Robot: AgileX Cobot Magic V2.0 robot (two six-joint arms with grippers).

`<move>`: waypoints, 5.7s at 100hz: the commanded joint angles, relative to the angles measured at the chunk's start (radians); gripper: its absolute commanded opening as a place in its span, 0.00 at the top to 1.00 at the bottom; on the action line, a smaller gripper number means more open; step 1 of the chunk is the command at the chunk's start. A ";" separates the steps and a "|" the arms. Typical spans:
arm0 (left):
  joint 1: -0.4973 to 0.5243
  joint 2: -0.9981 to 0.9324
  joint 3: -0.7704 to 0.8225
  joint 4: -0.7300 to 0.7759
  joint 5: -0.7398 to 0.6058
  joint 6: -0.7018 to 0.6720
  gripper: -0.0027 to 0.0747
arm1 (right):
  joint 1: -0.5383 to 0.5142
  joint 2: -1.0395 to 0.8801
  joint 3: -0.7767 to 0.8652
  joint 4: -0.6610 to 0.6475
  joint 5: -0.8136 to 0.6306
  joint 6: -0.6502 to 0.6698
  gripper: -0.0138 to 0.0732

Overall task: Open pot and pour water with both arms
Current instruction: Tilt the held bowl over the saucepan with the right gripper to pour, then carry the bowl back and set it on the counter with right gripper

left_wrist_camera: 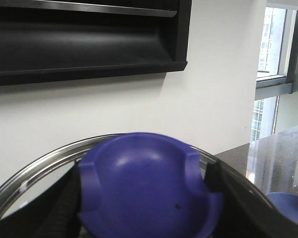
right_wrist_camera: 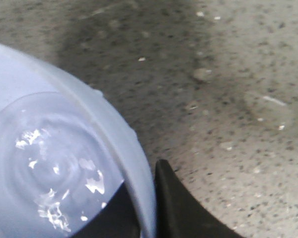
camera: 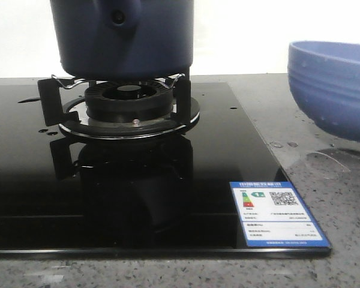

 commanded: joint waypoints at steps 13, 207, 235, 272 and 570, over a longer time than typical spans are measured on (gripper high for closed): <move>0.003 -0.003 -0.031 -0.063 -0.056 -0.009 0.60 | -0.001 -0.037 -0.184 0.056 0.112 -0.022 0.89; -0.091 -0.001 -0.031 -0.033 -0.084 -0.009 0.60 | 0.805 0.610 -1.383 -1.238 -0.054 0.273 0.89; -0.097 -0.001 -0.031 -0.029 -0.091 -0.009 0.60 | 0.873 0.615 -1.353 -1.475 -0.058 0.357 0.89; -0.133 -0.001 -0.031 -0.029 -0.097 -0.009 0.60 | 0.938 0.621 -1.353 -1.661 -0.038 0.363 0.89; -0.249 0.685 -0.294 -0.321 -0.071 0.396 0.60 | 0.052 -0.093 -0.081 -0.252 0.053 0.102 0.41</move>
